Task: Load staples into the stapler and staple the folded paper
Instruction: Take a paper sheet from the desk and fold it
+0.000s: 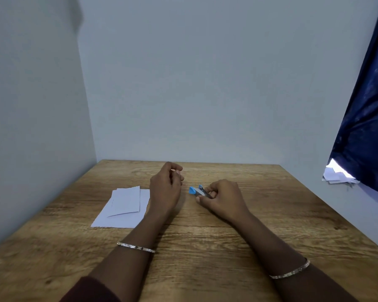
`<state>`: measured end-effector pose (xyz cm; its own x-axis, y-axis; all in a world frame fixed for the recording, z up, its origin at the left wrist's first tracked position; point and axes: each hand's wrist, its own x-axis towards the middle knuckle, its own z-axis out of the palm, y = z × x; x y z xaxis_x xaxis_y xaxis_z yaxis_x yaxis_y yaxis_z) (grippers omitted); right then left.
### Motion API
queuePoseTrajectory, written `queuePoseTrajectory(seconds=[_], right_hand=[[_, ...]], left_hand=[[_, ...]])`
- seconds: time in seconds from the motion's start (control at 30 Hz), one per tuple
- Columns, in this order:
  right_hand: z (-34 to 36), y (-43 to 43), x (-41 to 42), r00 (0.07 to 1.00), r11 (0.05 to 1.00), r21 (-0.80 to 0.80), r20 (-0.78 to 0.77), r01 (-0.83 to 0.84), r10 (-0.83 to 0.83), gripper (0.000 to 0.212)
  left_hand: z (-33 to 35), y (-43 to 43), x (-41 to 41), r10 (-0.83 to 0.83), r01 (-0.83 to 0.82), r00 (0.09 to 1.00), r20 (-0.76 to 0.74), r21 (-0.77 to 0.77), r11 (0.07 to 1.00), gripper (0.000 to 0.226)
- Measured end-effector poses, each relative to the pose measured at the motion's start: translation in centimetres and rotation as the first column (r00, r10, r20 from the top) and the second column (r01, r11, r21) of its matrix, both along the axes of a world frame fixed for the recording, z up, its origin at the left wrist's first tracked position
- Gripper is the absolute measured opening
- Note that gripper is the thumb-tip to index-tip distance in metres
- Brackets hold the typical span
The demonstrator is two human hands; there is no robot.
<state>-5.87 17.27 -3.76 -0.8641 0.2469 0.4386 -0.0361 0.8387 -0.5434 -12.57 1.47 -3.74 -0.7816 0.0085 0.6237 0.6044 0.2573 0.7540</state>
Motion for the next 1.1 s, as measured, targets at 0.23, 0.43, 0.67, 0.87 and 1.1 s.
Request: queuePoseTrajectory(seconds=[0.23, 0.43, 0.67, 0.87, 1.1], right_hand=[[-1.0, -1.3, 0.7, 0.994, 0.999, -0.034, 0.106, 0.036, -0.032, 0.046], [-1.2, -2.2, 1.8, 0.992, 0.995, -0.068, 0.109, 0.069, -0.062, 0.058], [-1.0, -5.4, 4.2, 0.944, 0.978, 0.184, -0.328, 0.099, -0.034, 0.008], [-1.4, -9.3, 4.6, 0.946, 0.879, 0.473, -0.257, -0.055, 0.198, 0.003], [-1.2, -13.2, 1.1, 0.979, 0.961, 0.257, -0.139, -0.107, 0.146, 0.018]], left_hand=[[-0.3, -0.7, 2.4, 0.009, -0.008, 1.0, 0.007, -0.134, 0.991, 0.018], [-0.4, -1.9, 4.5, 0.02, -0.013, 0.999, 0.041, -0.17, 0.985, 0.017], [-0.3, -5.0, 6.5, 0.201, -0.202, 0.979, -0.022, -0.161, 0.966, 0.016], [-0.3, -11.1, 6.2, 0.514, -0.506, 0.856, -0.05, -0.283, 0.815, 0.021], [-1.2, -15.6, 5.4, 0.544, -0.4, 0.835, 0.087, -0.584, 0.707, 0.036]])
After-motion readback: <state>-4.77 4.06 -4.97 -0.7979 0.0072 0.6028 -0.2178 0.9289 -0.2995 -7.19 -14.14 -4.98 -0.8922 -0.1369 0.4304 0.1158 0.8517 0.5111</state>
